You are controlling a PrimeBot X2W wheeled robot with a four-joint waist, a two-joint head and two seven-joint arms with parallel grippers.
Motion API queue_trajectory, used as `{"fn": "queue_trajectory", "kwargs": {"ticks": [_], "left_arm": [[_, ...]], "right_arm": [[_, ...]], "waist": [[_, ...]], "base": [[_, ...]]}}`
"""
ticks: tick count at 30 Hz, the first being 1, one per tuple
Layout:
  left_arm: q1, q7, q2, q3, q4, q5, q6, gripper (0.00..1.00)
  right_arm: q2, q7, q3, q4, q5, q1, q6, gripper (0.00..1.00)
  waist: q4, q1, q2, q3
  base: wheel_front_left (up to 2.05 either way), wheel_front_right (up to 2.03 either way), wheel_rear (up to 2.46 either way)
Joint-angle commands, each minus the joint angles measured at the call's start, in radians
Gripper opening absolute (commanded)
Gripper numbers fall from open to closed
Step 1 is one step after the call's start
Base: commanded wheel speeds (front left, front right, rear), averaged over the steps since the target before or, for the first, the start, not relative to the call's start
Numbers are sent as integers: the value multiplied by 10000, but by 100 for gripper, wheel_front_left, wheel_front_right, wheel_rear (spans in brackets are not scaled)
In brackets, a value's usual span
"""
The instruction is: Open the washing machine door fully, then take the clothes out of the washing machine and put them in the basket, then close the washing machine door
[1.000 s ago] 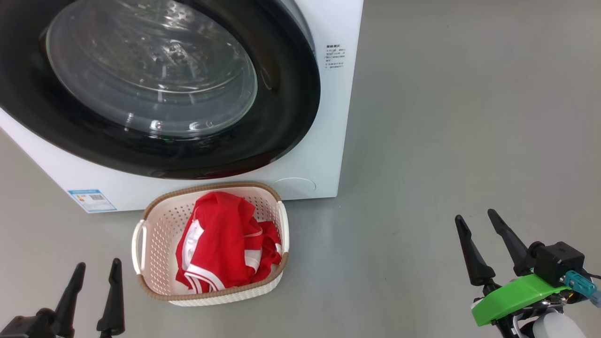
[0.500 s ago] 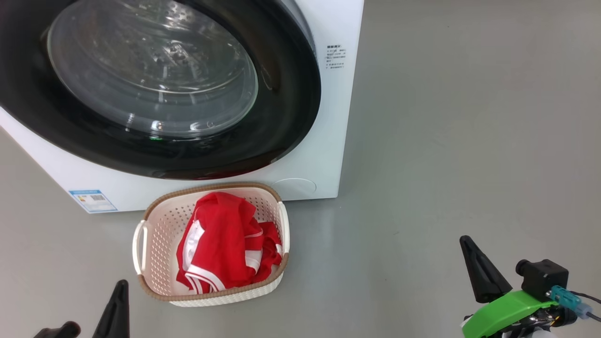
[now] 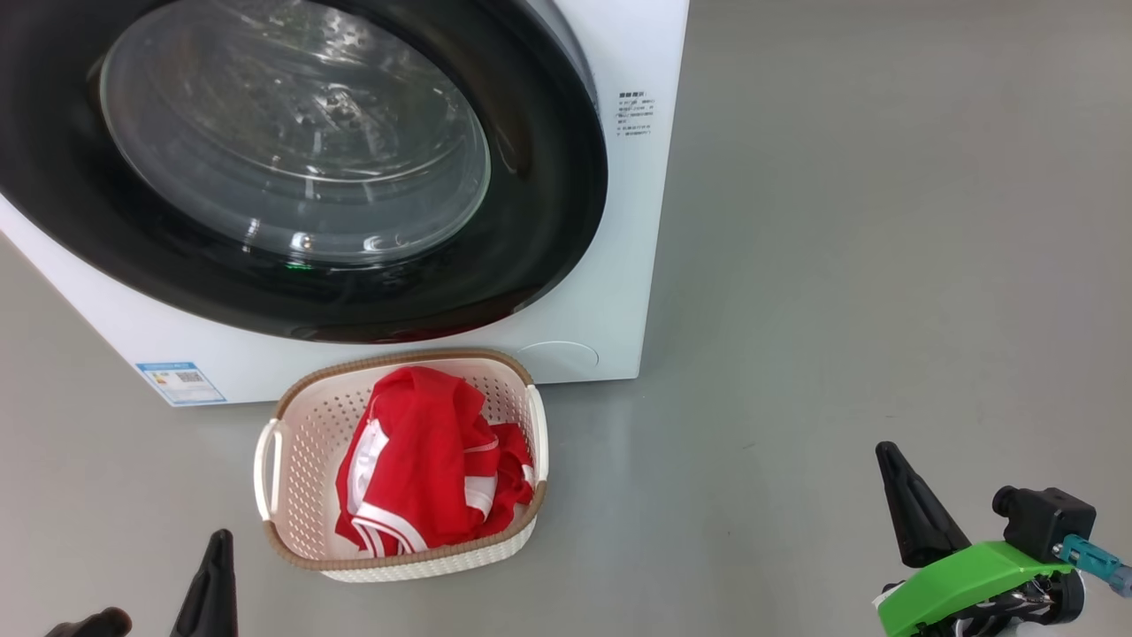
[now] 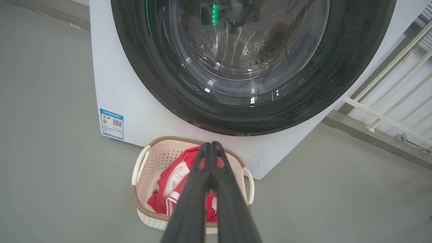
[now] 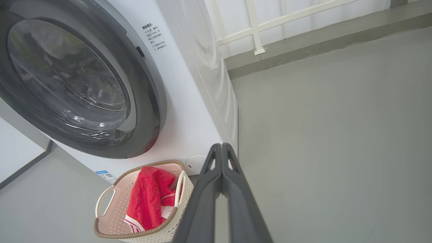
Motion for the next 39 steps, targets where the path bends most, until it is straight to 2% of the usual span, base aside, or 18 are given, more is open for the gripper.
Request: {"fn": "queue_trajectory", "kwargs": {"ticks": [1, 39], "left_arm": [[-259, 41, 128, 174, -176, -203, -6, 0], [-607, 1094, -209, 649, -191, -3797, -16, 0]], "right_arm": [[-65, 57, -82, -283, 247, -146, -3, 0], [273, 1129, -545, -523, 4205, -70, -9, 0]], "waist": [[4, -1, 0, -8], [120, -1, 0, -300]], "base": [[0, 0, 0], [0, 0, 0]]}}
